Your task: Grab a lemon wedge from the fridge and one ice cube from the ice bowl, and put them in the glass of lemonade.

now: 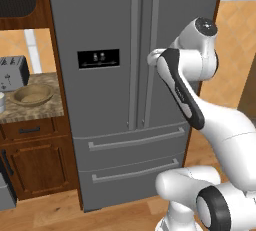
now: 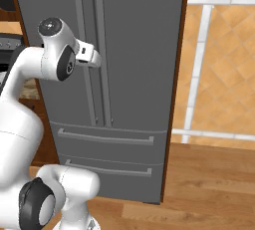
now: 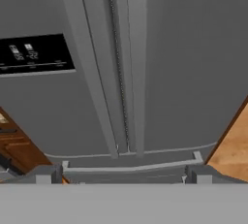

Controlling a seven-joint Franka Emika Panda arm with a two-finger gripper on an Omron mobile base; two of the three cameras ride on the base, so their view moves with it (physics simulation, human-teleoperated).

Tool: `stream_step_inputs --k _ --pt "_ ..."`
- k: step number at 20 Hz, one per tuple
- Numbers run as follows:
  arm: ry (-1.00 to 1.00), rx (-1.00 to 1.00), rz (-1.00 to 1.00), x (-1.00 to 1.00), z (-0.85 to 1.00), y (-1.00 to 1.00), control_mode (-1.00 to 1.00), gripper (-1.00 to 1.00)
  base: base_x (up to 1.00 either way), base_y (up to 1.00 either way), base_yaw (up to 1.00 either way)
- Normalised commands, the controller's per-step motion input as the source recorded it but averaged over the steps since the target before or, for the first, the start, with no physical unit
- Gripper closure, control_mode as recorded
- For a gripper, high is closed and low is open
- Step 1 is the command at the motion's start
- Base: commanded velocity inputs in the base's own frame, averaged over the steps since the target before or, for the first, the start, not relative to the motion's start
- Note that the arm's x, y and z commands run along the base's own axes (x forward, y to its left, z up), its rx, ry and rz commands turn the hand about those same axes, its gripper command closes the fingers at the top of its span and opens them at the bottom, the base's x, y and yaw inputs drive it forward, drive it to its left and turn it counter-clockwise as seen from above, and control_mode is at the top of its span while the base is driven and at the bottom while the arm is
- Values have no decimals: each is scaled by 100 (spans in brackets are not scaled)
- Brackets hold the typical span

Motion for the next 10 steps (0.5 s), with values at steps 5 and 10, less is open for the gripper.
stream_step_inputs --k 5,10 --pt "-14 0 0 66 -24 -19 -100 -100 0 0 0" --pt "4 -2 0 67 -8 -16 -100 -100 0 0 0"
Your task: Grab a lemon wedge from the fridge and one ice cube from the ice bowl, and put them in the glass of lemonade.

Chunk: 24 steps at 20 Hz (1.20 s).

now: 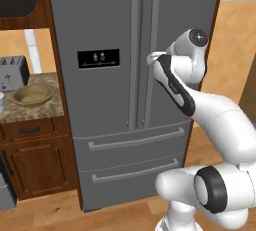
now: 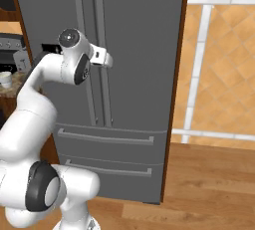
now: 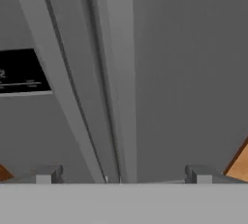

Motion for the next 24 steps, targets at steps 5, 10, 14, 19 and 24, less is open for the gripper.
stream_step_inputs --k 5,10,14,19,24 --pt "18 -1 0 48 3 -4 -100 -100 0 0 0" --pt "-3 0 0 18 -2 10 -100 -100 0 0 0" --pt "-6 0 0 45 -3 2 -100 -100 0 0 0" --pt "0 0 0 52 0 -5 -100 -100 0 0 0" --pt "0 0 0 50 -19 0 -100 -100 0 0 0"
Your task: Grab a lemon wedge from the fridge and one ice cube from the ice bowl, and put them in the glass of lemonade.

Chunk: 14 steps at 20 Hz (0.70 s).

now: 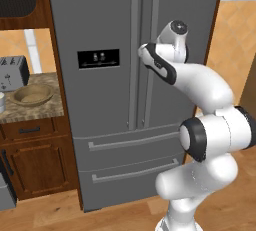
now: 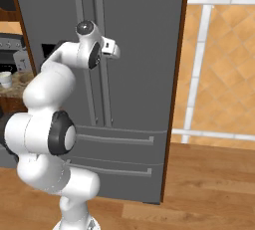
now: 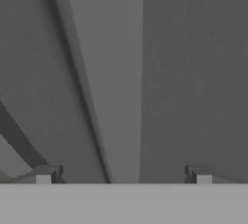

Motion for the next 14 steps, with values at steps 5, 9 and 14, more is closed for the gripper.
stream_step_inputs --k 5,9,14 --pt "0 0 0 60 -27 0 -100 -100 0 0 0" --pt "0 0 0 58 -20 0 -100 -100 0 0 0" --pt "-5 0 0 38 -23 0 -100 -100 0 0 0"
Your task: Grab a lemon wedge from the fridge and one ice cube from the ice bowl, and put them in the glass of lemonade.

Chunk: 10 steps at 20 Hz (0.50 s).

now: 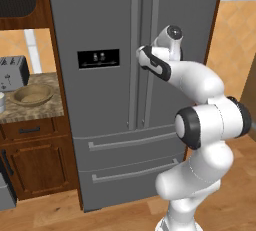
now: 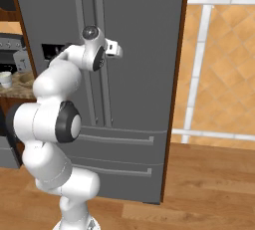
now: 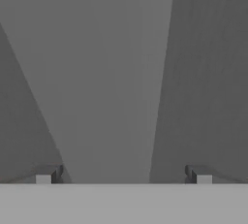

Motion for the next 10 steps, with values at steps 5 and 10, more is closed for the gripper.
stream_step_inputs --k 5,10 --pt "-7 0 0 0 -10 0 -100 -100 0 0 0" --pt "1 0 0 0 0 0 -100 100 0 0 0"
